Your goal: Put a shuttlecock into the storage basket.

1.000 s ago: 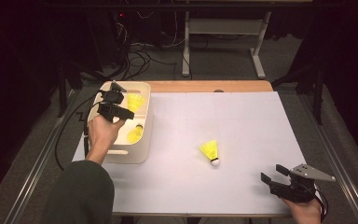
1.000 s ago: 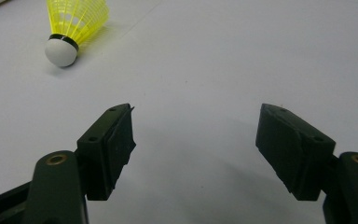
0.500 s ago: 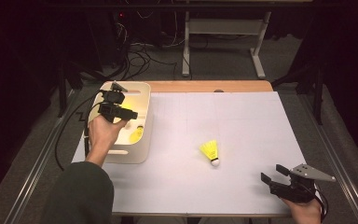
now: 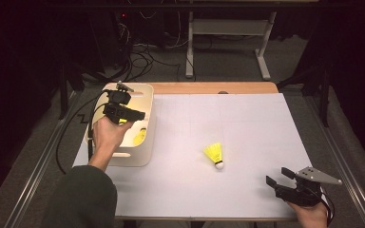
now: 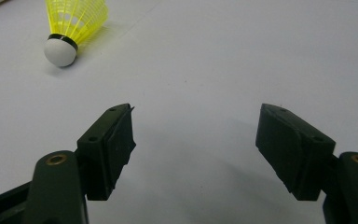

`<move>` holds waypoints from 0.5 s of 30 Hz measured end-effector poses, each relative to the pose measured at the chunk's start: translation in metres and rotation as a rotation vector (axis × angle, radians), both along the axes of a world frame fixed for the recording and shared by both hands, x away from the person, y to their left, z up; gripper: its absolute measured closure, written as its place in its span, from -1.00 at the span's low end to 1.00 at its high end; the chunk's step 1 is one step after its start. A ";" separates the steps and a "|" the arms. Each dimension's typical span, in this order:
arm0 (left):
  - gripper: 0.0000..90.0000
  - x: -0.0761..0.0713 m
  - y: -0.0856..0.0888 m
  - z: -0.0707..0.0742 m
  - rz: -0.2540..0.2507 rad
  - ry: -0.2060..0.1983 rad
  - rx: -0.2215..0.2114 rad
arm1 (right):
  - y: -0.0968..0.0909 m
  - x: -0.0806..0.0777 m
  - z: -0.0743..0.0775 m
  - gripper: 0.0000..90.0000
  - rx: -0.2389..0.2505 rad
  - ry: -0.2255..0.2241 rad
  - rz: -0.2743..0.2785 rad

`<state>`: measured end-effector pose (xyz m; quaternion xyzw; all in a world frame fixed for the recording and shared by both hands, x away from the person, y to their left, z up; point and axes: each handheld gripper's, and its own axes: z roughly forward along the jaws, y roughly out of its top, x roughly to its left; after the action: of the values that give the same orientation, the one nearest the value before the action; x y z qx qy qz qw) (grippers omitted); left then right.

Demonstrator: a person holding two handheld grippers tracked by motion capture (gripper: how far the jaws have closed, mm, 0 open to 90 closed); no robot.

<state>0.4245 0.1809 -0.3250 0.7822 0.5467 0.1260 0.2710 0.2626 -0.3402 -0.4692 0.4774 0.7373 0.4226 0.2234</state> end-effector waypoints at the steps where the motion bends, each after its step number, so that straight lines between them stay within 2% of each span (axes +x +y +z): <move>1: -0.05 0.000 -0.001 0.001 -0.002 -0.001 0.000 | 0.000 0.000 0.000 -0.37 -0.001 0.000 0.001; 15: -0.07 -0.005 -0.015 0.011 -0.045 -0.034 -0.013 | 0.000 0.000 0.000 -0.37 -0.001 -0.001 0.001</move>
<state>0.4192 0.1662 -0.3145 0.7903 0.5250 0.1294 0.2880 0.2627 -0.3401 -0.4692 0.4767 0.7377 0.4225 0.2236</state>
